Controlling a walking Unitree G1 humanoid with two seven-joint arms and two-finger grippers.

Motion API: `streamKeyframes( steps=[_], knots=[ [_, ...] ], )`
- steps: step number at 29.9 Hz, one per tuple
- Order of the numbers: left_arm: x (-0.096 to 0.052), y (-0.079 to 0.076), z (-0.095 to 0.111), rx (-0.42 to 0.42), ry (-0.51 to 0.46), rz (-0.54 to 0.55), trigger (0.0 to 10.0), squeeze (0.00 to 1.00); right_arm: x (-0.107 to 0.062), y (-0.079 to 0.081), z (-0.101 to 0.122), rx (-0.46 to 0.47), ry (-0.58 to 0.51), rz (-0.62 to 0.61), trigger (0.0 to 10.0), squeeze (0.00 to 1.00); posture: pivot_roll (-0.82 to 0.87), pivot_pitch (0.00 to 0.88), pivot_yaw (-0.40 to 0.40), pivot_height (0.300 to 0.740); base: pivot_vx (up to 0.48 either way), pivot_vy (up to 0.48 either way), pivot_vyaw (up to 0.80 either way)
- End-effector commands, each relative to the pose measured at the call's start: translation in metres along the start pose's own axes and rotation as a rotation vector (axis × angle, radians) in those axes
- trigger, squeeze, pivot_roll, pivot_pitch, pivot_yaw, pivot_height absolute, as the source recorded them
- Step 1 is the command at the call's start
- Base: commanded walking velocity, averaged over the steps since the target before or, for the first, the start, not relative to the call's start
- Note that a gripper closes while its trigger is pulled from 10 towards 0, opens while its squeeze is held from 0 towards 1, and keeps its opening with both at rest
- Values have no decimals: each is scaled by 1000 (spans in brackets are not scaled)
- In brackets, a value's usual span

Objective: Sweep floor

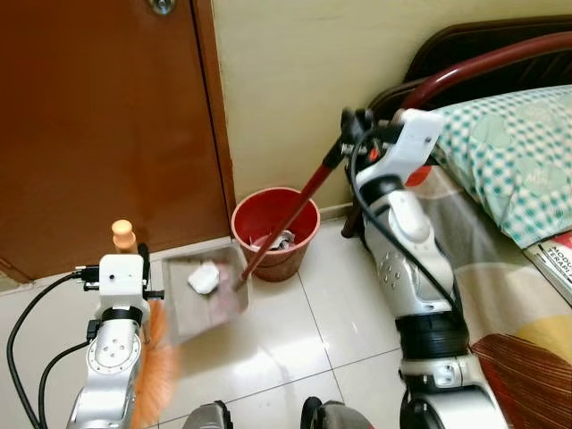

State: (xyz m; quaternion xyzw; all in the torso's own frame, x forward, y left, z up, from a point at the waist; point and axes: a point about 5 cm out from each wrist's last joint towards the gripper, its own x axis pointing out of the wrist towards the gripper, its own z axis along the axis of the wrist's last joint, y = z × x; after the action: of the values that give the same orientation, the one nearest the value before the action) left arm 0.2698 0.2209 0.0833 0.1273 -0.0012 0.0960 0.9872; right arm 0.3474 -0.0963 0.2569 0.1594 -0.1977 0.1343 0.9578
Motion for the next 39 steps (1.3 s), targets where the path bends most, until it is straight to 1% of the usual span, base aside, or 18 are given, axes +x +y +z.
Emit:
streamKeyframes(
  steps=[1, 5, 7, 8, 12, 13, 16, 18, 20, 21, 22, 23, 26, 27, 30, 34, 38, 39],
  knots=[
    [-2, 0, -6, 23, 30, 13, 10000, 0, 6, 3, 30, -3, -125, 21, 10000, 0, 54, 128, -15, 740, 0, 0, 0],
    [-2, -5, -6, 16, 31, 1, 10000, 0, 15, 4, 65, -80, -250, 53, 10000, 0, 46, 131, -11, 740, 0, 0, 0],
    [-2, -6, -6, 15, 31, -2, 10000, 0, 16, 3, 70, -93, -266, 56, 10000, 0, 46, 131, -11, 740, 0, 0, 0],
    [-2, -9, -6, 13, 31, -9, 10000, 0, 19, 2, 82, -126, -307, 60, 10000, 0, 40, 133, -8, 740, 0, 0, 0],
    [-1, -11, -6, 9, 31, -15, 10000, 0, 21, 1, 92, -185, -348, 74, 10000, 0, 39, 134, -7, 740, 0, 0, 0],
    [-1, -12, -6, 8, 29, -17, 10000, 0, 21, 2, 96, -228, -371, 90, 10000, 0, 39, 134, -7, 740, 0, 0, 0],
    [0, -12, -5, 7, 26, -18, 10000, 0, 21, 8, 100, -263, -393, 117, 10000, 0, 39, 134, -7, 740, 0, 0, 0],
    [0, -12, -6, 6, 26, -18, 10000, 0, 19, 17, 101, -338, -417, 162, 10000, 0, 39, 134, -7, 740, 0, 0, 0],
    [0, -12, -5, 5, 27, -18, 10000, 0, 17, 23, 96, -405, -420, 197, 10000, 0, 39, 136, -5, 740, 0, 0, 0],
    [0, -12, -5, 5, 27, -18, 10000, 0, 17, 23, 96, -405, -420, 197, 10000, 0, 39, 136, -5, 740, 0, 0, 0],
    [1, -13, -5, 2, 26, -19, 10000, 0, 11, 30, 81, -482, -401, 265, 10000, 0, 40, 136, -7, 740, 0, 0, 0],
    [1, -13, -5, 2, 27, -19, 10000, 0, 10, 31, 78, -495, -397, 276, 10000, 0, 40, 136, -7, 740, 0, 0, 0],
    [2, -16, -1, -14, 17, -19, 10000, 0, 0, 45, 55, -633, -390, 380, 10000, 0, 37, 135, -7, 740, 0, 0, 0],
    [3, -17, 0, -15, 12, -22, 10000, 0, -4, 48, 49, -649, -390, 405, 10000, 0, 37, 135, -7, 740, 0, 0, 0],
    [5, -18, 2, -16, 7, -23, 10000, 0, -9, 54, 39, -635, -376, 424, 10000, 0, 41, 134, -10, 740, 0, 0, 0],
    [6, -17, 1, -15, 8, -21, 10000, 0, -20, 66, 19, -668, -361, 508, 10000, 0, 41, 133, -10, 740, 0, 0, 0],
    [6, -17, 1, -14, 7, -22, 10000, 0, -26, 68, 7, -669, -328, 552, 10000, 0, 43, 133, -10, 740, 0, 0, 0],
    [6, -17, 1, -14, 8, -23, 10000, 0, -31, 70, -3, -666, -291, 602, 10000, 0, 43, 133, -10, 740, 0, 0, 0]
  ],
)
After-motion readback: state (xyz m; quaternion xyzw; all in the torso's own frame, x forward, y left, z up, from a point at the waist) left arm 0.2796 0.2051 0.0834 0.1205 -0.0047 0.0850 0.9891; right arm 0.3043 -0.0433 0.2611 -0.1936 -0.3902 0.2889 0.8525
